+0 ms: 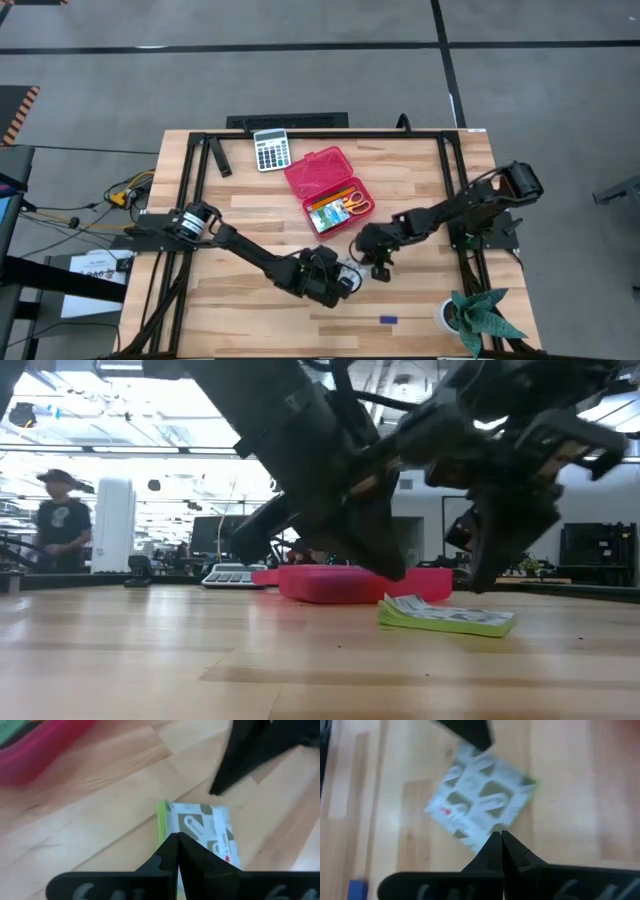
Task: Pack school essentials
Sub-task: Put the green sticky notes into the red supply box
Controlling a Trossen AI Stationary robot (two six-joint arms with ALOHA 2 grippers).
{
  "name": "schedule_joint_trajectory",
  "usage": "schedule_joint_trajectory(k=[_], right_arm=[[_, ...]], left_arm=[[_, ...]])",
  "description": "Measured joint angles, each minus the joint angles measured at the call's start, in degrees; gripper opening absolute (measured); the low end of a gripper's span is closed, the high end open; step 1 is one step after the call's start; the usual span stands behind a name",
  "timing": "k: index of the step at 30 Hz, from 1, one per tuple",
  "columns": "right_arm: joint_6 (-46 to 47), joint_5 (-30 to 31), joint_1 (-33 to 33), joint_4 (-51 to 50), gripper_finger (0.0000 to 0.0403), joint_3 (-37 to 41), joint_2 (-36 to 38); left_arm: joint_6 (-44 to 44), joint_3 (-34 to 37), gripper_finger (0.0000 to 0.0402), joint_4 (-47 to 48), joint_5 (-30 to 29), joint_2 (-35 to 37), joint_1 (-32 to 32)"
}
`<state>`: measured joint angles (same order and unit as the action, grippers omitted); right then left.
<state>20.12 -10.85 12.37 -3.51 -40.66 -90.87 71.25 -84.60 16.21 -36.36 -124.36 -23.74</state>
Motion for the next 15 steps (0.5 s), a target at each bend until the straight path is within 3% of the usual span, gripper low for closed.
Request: schedule_joint_trajectory(k=[4, 12, 15], right_arm=[[-1.2, 0.92, 1.56, 1.28, 0.0037, -0.05, -1.15], [1.44, 2.51, 3.18, 6.44, 0.0204, -0.36, -7.8], [2.19, 3.37, 3.85, 6.8, 0.0248, -0.4, -8.83]], left_arm=[[2.59, -0.11, 0.0, -0.37, -1.17, 0.2, -1.2], [6.68, -0.21, 0.0, 0.24, -1.12, -1.9, -2.92], [8.4, -0.21, 0.0, -0.35, 0.32, -3.44, -2.86]])
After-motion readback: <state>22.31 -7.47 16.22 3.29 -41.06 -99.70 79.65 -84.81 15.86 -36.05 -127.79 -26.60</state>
